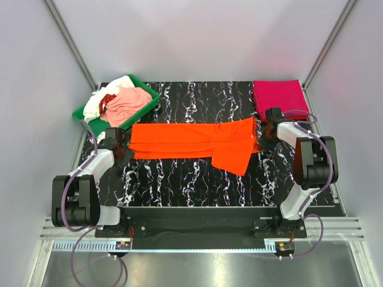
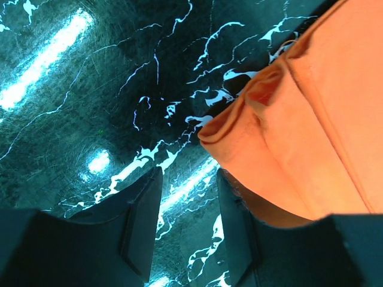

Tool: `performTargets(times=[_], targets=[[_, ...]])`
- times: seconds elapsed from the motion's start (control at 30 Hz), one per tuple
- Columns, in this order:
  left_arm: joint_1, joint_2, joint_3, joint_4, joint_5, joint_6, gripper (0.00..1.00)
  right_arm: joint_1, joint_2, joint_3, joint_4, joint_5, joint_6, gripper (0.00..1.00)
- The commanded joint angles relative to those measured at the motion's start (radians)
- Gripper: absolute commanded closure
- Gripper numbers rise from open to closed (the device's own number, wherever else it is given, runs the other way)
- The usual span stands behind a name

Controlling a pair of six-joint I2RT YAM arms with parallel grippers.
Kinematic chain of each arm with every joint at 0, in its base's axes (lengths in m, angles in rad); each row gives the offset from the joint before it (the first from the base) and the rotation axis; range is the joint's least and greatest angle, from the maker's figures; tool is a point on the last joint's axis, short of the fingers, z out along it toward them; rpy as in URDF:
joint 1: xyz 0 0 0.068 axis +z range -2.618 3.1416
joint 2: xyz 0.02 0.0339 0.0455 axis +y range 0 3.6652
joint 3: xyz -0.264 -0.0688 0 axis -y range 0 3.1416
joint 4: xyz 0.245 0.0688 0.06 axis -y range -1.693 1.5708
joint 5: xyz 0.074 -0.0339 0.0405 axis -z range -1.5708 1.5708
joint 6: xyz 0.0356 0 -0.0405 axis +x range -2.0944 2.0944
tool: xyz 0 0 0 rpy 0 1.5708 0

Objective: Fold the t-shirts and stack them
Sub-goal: Fold the tshirt

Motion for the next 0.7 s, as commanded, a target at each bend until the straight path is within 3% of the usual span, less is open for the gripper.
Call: performTargets(times=[0.0,0.13,0.27,0.3,0.5,0.67], targets=[[0.008,0.007,0.006,0.043,-0.007,-0.018,0.54,-0.014,-0.033,-0.064,-0.010,0.021,0.003,1.00],[0.008,-0.038,0.033,0.032,0.008,-0.010,0.54,-0.020,-0.108,-0.110,-0.026,0.029,-0.009,0.99],[0.005,-0.090,0.066,0.037,0.059,0.022,0.50,-0.022,-0.153,-0.098,-0.063,-0.005,-0.025,0.69],[0.000,-0.096,0.075,0.040,0.073,0.040,0.50,-0.020,-0.170,-0.090,-0.075,-0.011,-0.022,0.67],[-0.001,-0.112,0.136,0.046,0.160,0.111,0.49,-0.019,-0.320,-0.159,-0.122,-0.145,0.082,0.63],[-0.012,-0.041,0.188,0.121,0.456,0.209,0.46,0.024,-0.404,-0.303,-0.111,-0.299,0.178,0.62]])
